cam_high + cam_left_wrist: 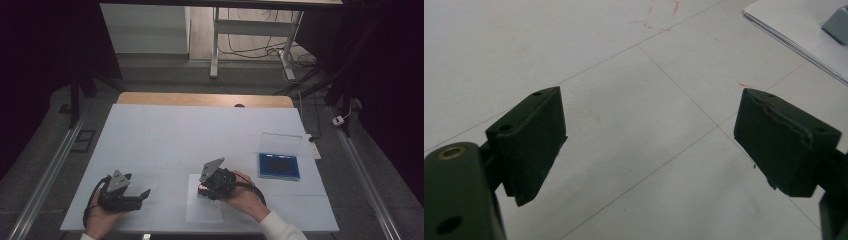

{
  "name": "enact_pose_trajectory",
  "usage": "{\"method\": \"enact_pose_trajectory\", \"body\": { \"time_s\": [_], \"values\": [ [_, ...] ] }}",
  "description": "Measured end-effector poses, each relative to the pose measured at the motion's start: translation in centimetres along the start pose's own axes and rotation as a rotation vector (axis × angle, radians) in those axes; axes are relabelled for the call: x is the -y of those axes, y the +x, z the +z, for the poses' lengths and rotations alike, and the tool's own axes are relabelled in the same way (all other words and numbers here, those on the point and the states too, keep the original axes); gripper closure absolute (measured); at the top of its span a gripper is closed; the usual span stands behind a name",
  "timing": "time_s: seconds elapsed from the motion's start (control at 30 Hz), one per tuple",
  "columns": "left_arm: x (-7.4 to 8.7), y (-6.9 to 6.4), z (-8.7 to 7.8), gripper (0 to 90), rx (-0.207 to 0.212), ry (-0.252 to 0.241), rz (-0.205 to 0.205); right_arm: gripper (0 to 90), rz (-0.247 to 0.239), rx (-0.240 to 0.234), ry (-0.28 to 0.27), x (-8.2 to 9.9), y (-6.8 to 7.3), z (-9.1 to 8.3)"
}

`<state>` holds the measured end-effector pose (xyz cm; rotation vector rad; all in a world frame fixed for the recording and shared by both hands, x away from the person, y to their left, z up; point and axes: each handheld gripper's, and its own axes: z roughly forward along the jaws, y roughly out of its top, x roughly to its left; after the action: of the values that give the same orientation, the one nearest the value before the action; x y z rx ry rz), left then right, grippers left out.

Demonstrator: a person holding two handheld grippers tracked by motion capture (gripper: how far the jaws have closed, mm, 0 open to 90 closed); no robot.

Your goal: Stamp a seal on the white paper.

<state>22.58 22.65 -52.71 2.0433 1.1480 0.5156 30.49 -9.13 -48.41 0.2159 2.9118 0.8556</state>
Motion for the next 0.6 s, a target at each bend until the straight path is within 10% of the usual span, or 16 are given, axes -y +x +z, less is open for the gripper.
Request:
{"method": "enact_pose_trajectory", "body": {
  "time_s": [0.6],
  "values": [
    [0.0,0.0,0.0,13.4,-0.001,-0.003,-0.002,69.5,0.013,0.025,-0.128,-0.4,0.0,-3.2]
  ]
}}
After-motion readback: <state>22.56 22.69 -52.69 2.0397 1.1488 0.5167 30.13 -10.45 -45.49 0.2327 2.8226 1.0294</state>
